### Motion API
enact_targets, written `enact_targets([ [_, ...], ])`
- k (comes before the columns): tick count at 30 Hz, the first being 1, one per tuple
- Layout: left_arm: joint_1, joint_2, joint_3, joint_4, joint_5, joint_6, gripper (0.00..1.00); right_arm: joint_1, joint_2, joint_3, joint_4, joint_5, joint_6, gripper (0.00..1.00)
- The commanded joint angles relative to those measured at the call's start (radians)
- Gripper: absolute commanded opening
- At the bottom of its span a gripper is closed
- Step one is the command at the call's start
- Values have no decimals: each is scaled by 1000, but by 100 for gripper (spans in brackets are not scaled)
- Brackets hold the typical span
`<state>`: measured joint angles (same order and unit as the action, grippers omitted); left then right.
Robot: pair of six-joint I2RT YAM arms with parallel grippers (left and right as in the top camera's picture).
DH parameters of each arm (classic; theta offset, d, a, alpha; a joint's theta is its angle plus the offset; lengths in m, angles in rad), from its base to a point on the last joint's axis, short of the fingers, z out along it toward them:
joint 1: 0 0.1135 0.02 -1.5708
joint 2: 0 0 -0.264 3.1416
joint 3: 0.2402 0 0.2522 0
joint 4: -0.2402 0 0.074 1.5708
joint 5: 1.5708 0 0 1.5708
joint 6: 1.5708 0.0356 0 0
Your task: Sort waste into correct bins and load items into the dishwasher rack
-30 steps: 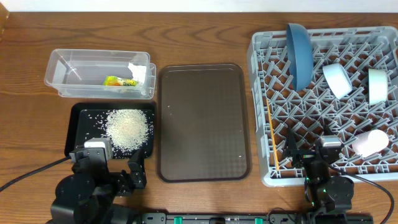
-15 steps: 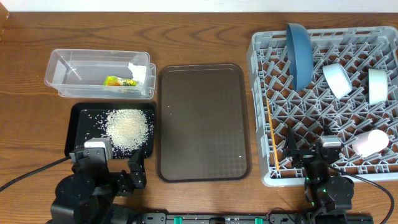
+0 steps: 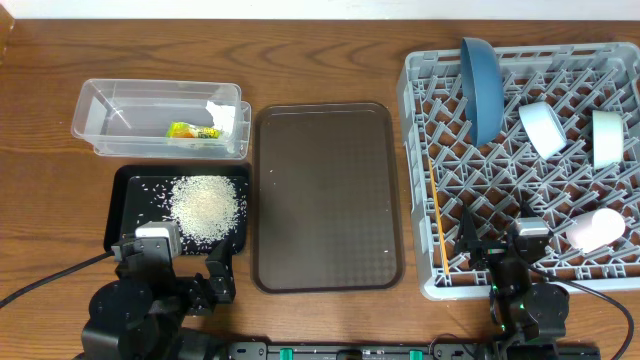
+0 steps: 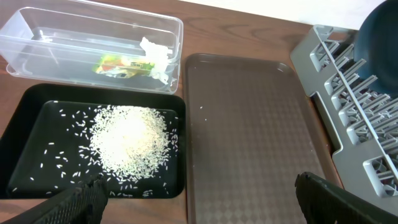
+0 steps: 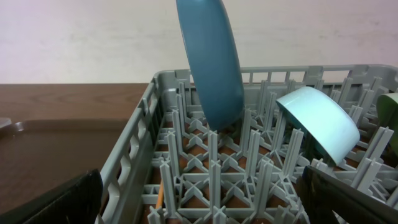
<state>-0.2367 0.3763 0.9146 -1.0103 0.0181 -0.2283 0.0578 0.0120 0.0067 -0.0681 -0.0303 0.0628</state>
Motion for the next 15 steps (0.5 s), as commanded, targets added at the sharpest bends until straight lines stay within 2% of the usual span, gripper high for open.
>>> enact_targets([
  [1, 3, -3, -5, 2, -15, 7, 98, 2, -7, -2, -3, -11, -16, 99],
  [15, 3, -3, -5, 2, -15, 7, 98, 2, -7, -2, -3, -11, -16, 99],
])
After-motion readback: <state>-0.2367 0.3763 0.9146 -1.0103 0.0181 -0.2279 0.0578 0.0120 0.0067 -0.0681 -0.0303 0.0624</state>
